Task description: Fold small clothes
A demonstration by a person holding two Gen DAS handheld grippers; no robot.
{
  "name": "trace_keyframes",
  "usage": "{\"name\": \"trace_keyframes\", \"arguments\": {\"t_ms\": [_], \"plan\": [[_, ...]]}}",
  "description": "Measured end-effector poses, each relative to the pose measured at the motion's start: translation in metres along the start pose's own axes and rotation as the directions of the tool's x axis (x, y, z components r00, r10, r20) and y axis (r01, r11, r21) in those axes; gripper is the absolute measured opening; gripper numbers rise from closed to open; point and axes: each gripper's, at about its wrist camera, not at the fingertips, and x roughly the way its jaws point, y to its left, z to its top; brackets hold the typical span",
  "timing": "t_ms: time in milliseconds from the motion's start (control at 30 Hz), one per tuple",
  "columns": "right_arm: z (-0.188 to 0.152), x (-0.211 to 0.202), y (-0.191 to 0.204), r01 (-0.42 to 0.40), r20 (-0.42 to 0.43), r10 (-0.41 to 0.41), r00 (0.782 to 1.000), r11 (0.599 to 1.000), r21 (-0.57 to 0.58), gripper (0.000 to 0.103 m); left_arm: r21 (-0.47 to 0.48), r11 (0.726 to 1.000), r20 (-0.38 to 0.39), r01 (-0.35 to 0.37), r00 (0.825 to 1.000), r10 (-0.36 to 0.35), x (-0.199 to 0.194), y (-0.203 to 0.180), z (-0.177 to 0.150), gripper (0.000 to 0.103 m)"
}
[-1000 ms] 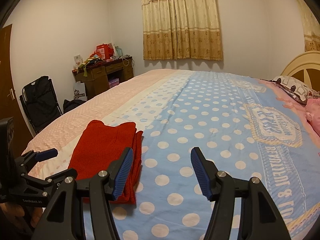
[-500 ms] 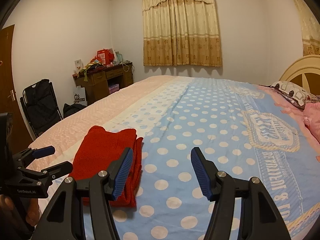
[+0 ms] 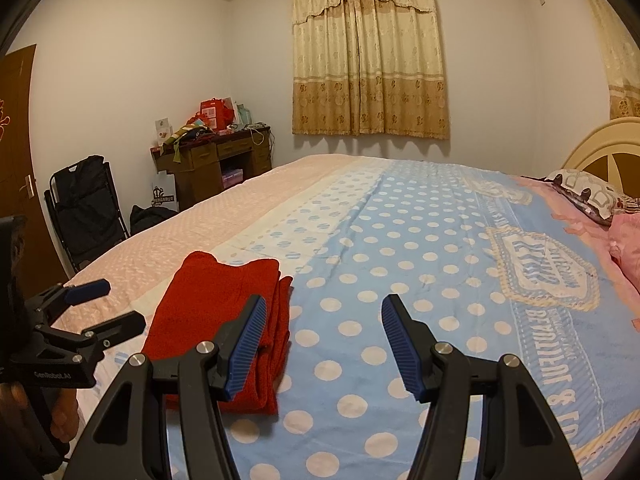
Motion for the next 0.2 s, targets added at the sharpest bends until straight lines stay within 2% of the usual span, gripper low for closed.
{"name": "trace_keyframes", "arguments": {"t_ms": [200], "plan": [[-0.0021,0.0022,0.0005,-0.003,-0.007,0.003,1.000,1.000,0.000,0.061,0.021,1.000,0.017,0.000,1.000,-0.001,-0.0011,-0.0015,0.0015,0.103]]}}
